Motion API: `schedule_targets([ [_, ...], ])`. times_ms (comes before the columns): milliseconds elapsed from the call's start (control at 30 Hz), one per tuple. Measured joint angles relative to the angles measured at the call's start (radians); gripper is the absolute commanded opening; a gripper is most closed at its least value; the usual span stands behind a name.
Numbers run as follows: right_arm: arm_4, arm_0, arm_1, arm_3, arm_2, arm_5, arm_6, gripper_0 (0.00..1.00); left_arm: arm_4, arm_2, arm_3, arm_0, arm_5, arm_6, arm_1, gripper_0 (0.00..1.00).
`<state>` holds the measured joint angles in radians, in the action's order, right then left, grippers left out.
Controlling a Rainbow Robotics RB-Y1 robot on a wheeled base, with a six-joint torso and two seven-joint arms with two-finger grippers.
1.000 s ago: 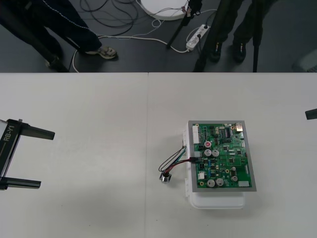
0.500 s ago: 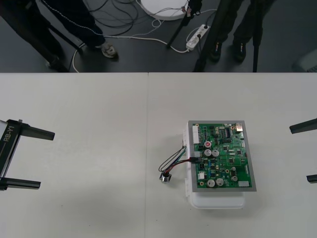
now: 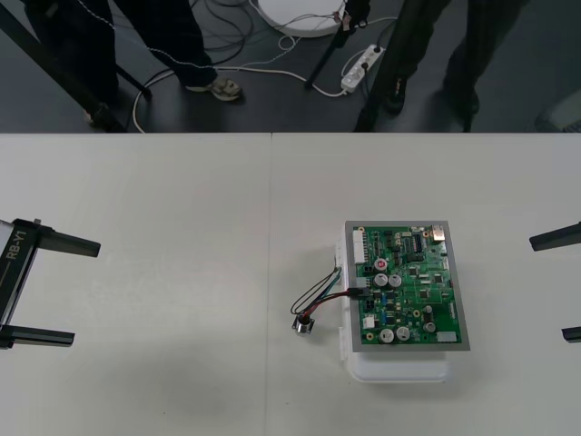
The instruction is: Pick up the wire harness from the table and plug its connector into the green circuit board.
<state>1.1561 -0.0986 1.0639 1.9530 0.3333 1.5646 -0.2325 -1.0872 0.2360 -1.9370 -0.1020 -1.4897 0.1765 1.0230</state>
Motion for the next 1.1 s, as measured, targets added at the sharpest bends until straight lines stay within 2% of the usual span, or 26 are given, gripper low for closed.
schedule_targets([
  [1100, -0.002, -0.001, 0.000, 0.000, 0.000, 0.000, 0.000, 1.00, 0.000, 0.000, 0.000, 0.000, 0.000, 0.000, 0.000, 1.00],
])
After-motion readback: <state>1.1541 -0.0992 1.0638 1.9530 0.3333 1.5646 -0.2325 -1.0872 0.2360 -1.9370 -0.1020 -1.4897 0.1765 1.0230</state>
